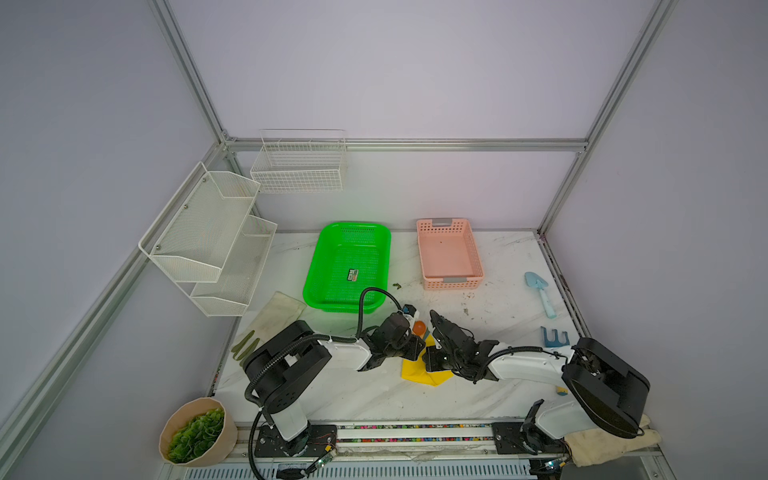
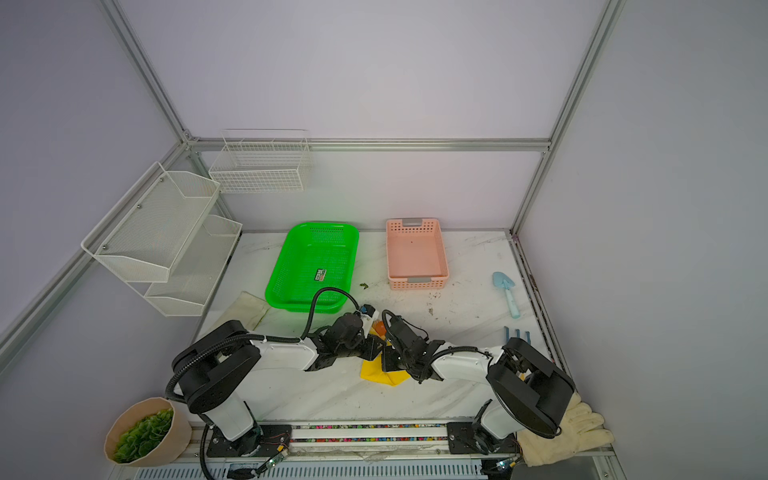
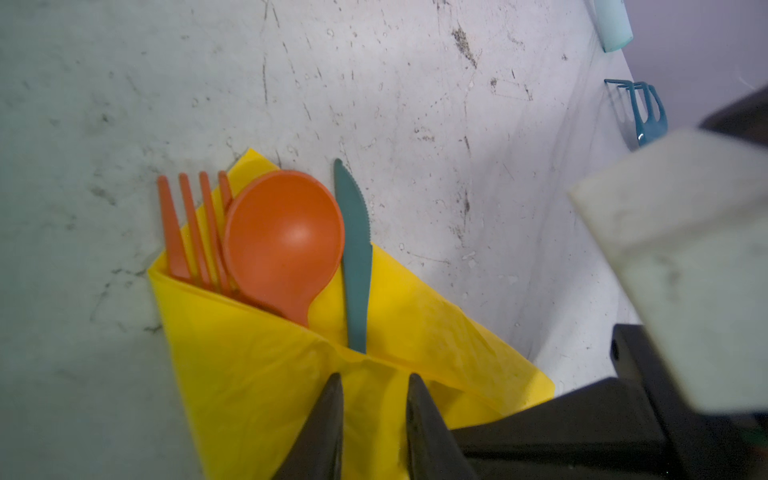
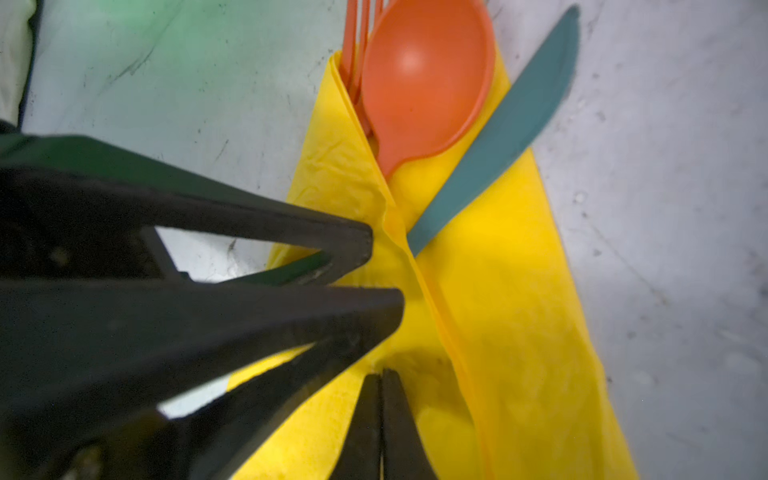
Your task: Place the utensils on the paper napkin and roll it up
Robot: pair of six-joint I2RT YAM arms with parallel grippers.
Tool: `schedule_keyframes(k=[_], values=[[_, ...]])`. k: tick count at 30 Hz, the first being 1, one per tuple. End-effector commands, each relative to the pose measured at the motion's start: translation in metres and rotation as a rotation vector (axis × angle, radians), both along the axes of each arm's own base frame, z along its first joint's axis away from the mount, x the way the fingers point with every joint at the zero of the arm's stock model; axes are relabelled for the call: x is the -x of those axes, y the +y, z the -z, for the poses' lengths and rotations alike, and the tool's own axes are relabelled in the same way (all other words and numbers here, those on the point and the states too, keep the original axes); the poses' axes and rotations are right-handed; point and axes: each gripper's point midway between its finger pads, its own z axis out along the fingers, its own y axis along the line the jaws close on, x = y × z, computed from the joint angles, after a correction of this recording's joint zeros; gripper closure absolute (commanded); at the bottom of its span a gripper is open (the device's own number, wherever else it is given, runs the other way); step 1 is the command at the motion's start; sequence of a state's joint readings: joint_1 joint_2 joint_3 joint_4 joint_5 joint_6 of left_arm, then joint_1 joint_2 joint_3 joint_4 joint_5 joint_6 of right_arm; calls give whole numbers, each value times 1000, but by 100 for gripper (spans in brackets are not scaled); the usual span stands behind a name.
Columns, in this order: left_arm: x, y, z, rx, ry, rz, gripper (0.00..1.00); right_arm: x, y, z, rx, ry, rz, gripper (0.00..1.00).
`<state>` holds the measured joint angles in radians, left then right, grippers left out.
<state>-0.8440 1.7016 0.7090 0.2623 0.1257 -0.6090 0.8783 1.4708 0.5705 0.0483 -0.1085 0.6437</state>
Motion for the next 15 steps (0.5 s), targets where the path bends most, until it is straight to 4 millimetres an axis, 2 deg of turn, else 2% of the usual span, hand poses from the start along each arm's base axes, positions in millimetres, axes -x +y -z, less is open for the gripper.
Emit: schedule_keyframes(k=[1,7,15], values=[[-5,31,15,-85,2,-85,73,19,-43,34,207,94,45,93],[-4,38,19,-105,11,-97,73,13,-40,30,222,82,47,93],[-1,37,20,-93,19,-90,73,8,-37,23,210,64,52,92]])
